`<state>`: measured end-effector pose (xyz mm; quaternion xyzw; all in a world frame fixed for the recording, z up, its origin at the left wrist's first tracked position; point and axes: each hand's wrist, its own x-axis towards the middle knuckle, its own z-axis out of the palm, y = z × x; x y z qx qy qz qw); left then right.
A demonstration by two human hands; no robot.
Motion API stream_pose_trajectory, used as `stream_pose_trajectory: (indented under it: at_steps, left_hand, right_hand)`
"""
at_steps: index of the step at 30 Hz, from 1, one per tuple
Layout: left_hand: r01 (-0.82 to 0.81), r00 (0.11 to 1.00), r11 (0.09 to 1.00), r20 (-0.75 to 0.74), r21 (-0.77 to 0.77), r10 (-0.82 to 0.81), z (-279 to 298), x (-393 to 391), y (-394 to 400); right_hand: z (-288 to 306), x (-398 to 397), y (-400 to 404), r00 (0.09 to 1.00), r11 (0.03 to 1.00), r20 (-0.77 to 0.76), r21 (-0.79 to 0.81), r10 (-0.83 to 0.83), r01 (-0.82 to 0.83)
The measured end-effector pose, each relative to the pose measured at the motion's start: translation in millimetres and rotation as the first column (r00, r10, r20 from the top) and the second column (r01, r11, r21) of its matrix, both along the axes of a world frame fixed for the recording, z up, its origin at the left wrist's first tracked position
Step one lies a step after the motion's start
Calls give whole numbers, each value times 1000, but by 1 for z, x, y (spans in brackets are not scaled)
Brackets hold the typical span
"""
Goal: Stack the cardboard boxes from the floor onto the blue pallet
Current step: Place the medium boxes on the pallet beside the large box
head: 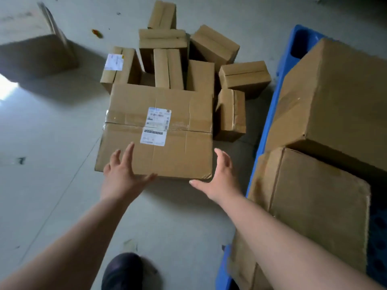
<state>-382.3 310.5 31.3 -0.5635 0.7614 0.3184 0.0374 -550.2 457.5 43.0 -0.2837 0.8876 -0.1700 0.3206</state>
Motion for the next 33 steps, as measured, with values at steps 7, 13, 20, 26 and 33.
stream_pose_trajectory:
  at_steps: [7, 13, 20, 26, 33]
  left_hand:
    - [-162, 987, 984, 25, 68, 160, -63, 52, -52]
    - [-288, 955, 947, -25, 142, 294, -100, 56, -93]
    - [-381, 894, 861, -105, 336, 436, -103, 43, -95]
    - [-366, 915, 899, -82, 242, 395, -65, 56, -86]
    - [-391, 919, 895, 41, 215, 392, 21, 57, -93]
  right_hand:
    - [-74, -3, -52, 988, 976, 19, 162, -153, 148]
    - [-110, -21, -69, 909, 884, 106, 302, -404, 358]
    - [-103, -21, -67, 839, 857, 192, 201, -509, 474]
    - [-66, -20, -65, 857, 879, 216, 213, -469, 427]
    - [16, -22, -62, 883, 900, 281, 337, -377, 277]
